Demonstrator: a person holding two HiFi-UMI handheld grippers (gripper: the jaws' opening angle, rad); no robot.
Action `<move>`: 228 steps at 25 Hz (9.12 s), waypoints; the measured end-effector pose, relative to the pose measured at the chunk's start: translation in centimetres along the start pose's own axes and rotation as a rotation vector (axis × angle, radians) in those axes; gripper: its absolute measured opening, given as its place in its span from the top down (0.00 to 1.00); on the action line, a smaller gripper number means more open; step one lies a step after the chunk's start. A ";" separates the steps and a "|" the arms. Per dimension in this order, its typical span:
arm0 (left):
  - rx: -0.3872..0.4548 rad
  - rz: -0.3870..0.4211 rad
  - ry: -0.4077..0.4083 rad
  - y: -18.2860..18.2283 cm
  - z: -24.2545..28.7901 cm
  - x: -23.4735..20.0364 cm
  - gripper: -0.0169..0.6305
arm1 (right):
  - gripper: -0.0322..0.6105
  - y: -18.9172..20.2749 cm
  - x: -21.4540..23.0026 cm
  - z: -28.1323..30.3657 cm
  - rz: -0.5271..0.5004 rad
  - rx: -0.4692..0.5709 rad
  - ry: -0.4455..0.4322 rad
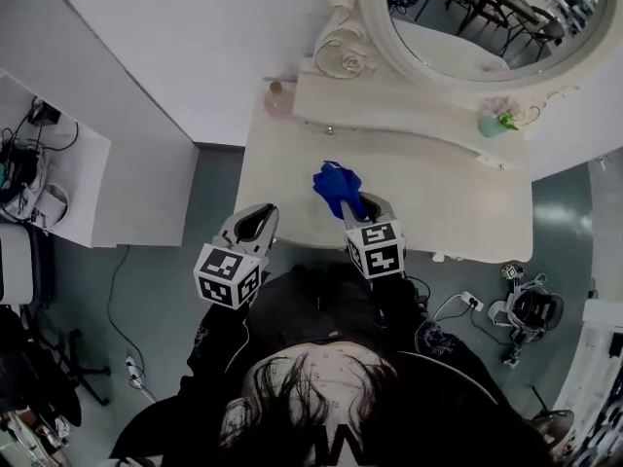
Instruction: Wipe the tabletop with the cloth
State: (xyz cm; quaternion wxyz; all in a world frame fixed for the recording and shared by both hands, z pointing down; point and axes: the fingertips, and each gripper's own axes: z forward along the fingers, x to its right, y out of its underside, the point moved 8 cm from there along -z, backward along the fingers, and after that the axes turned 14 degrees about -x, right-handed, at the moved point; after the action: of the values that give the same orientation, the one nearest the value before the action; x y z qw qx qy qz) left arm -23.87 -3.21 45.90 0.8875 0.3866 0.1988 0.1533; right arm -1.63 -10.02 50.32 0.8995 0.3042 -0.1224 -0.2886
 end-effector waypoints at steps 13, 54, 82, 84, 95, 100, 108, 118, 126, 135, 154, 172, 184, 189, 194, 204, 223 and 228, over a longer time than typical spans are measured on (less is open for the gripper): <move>0.050 -0.117 -0.114 5.0 -7.6 -4.8 0.97 | 0.82 -4.2 -12.4 10.4 -0.215 -0.107 -0.098; -0.041 0.088 0.143 -2.9 11.0 18.7 0.97 | 0.82 14.0 23.2 -1.5 0.081 -0.159 0.211; -0.098 0.191 0.160 -6.8 19.3 31.1 0.97 | 0.82 31.3 49.9 -16.8 0.399 -0.258 0.566; -0.103 0.180 0.149 -6.5 19.1 30.6 0.97 | 0.82 31.3 49.9 -16.8 0.391 -0.259 0.574; -0.098 0.154 0.143 -5.7 17.0 27.0 0.97 | 0.82 26.9 47.4 -17.9 0.393 -0.211 0.593; -0.086 0.137 0.140 -5.0 14.7 23.8 0.97 | 0.82 21.4 42.2 -17.5 0.323 -0.138 0.520; -0.045 0.093 0.085 -3.6 8.5 15.1 0.97 | 0.82 12.4 29.4 -12.7 0.282 -0.026 0.359; -0.010 0.025 0.000 0.0 1.0 5.3 0.97 | 0.82 2.7 10.1 -3.7 0.132 0.023 0.100; 0.009 -0.052 -0.077 3.3 -3.7 0.5 0.97 | 0.82 -1.4 -7.6 3.6 -0.148 -0.021 -0.157; 0.026 -0.124 -0.128 6.0 -6.9 -1.7 0.97 | 0.82 0.9 -15.9 9.3 -0.413 -0.187 -0.212; 0.021 -0.050 -0.012 3.4 -2.3 2.3 0.97 | 0.82 5.4 -7.4 6.9 -0.376 -0.219 -0.093; -0.058 0.062 0.102 -0.1 8.9 19.9 0.97 | 0.81 16.6 15.3 -3.6 -0.094 -0.200 0.059; -0.089 0.146 0.199 0.0 14.6 32.6 0.97 | 0.81 26.8 29.1 -12.4 0.054 -0.203 0.211; -0.081 0.163 0.202 -0.1 15.3 34.8 0.97 | 0.81 30.5 33.5 -15.2 0.131 -0.218 0.287; -0.079 0.177 0.213 0.1 15.6 36.7 0.97 | 0.81 33.5 37.2 -17.7 0.180 -0.236 0.356; -0.080 0.177 0.173 0.8 14.1 37.2 0.97 | 0.81 39.9 42.1 -20.7 0.289 -0.370 0.428; -0.118 0.198 0.166 2.6 10.3 34.9 0.97 | 0.81 36.5 37.4 -26.6 0.435 -0.122 0.418; -0.112 0.195 0.163 4.0 7.0 31.8 0.97 | 0.81 32.0 30.7 -27.0 0.418 -0.022 0.352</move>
State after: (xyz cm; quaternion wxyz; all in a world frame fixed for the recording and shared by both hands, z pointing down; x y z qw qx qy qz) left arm 6.76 8.57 45.84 0.8695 0.3401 0.2227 0.2806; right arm 47.95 5.36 50.25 0.9503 0.3079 -0.0210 -0.0407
